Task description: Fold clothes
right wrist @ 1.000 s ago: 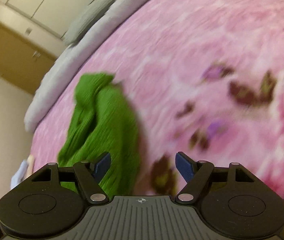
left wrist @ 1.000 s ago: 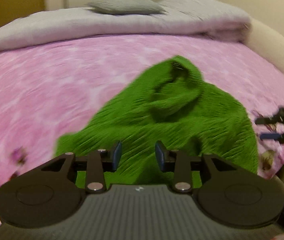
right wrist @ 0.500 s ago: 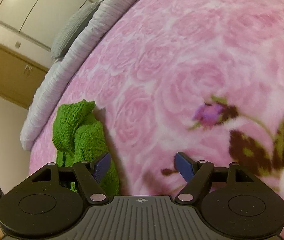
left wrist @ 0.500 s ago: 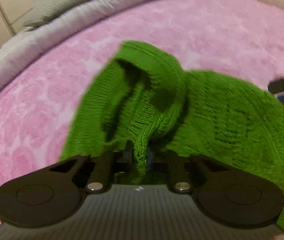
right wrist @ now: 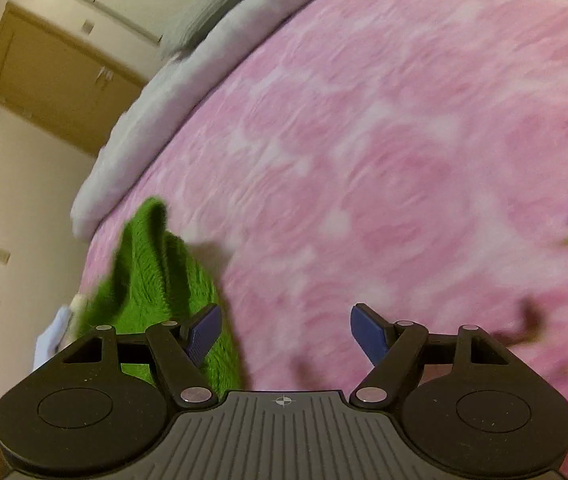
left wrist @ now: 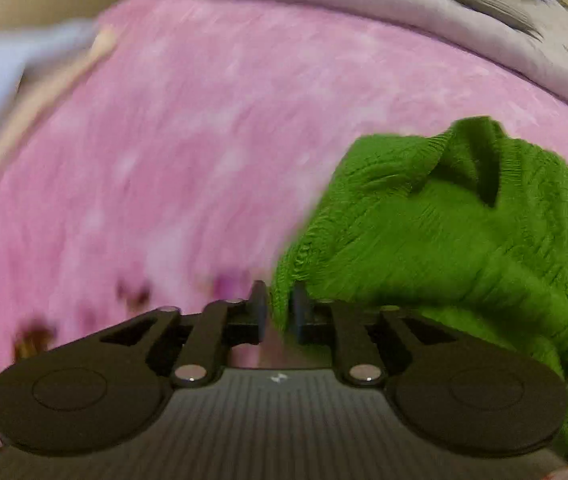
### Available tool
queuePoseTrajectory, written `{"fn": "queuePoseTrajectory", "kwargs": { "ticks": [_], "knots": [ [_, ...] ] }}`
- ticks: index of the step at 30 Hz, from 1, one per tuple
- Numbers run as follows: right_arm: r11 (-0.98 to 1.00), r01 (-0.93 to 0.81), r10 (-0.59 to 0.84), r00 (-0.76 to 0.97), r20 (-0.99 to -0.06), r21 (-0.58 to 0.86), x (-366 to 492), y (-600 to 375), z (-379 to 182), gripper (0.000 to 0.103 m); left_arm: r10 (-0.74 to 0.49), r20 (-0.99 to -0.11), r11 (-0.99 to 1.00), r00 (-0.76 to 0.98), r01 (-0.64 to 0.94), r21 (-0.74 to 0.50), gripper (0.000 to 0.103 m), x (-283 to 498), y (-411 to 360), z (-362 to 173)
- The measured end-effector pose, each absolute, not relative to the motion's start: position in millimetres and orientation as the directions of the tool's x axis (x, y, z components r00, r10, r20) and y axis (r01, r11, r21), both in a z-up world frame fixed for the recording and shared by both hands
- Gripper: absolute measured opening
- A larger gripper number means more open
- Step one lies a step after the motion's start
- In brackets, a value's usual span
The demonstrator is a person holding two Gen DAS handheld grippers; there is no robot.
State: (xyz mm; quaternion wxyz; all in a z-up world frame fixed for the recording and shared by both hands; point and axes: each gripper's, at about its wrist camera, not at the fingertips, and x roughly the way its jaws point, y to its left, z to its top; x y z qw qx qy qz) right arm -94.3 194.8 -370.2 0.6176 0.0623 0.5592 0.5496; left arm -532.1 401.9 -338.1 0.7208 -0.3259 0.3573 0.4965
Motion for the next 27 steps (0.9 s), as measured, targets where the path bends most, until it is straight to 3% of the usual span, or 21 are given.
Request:
{"fn": "queuePoseTrajectory", "kwargs": {
  "ticks": [5, 12, 18, 19, 20, 21, 22, 24, 27],
  "knots": [
    [0.348, -0.642, 0.748, -0.249, -0.615, 0.683, -107, 213, -366, 0.075, 0.505, -0.766, 0.237, 0.398, -0.917, -0.32, 0.024, -568, 408, -339],
    [0.268, -0.602, 0.758, -0.35, -0.551, 0.752, -119, 242, -362, 0.075, 0.46, -0.76, 0.266, 0.459, -0.888, -0.375, 0.028, -557, 434, -347],
    [0.233, -0.631, 0.698, -0.422, -0.579, 0.74, -152, 231, -370, 0.073, 0.418, -0.745, 0.213, 0.52, -0.854, -0.475, 0.03, -564, 426, -370],
    [0.229, -0.64, 0.699, -0.417, -0.581, 0.734, -156, 229, -372, 0.063, 0.412, -0.739, 0.208, 0.533, -0.845, -0.493, 0.029, -563, 424, -374],
    [0.225, -0.648, 0.702, -0.41, -0.583, 0.728, -160, 226, -374, 0.027, 0.407, -0.731, 0.206, 0.547, -0.835, -0.51, 0.027, -561, 422, -378],
    [0.222, -0.656, 0.705, -0.404, -0.584, 0.722, -163, 223, -377, 0.013, 0.4, -0.721, 0.221, 0.565, -0.824, -0.522, 0.017, -556, 421, -381],
    [0.219, -0.664, 0.707, -0.397, -0.585, 0.715, -167, 221, -379, 0.011, 0.4, -0.717, 0.24, 0.571, -0.82, -0.52, 0.01, -549, 420, -380],
    [0.243, -0.651, 0.761, -0.332, -0.558, 0.719, -152, 214, -373, 0.009, 0.416, -0.706, 0.282, 0.573, -0.819, -0.499, 0.006, -533, 421, -372],
    [0.246, -0.64, 0.854, -0.212, -0.475, 0.727, -112, 202, -341, 0.006, 0.463, -0.634, 0.387, 0.62, -0.784, -0.484, 0.005, -500, 426, -337]
  ]
}}
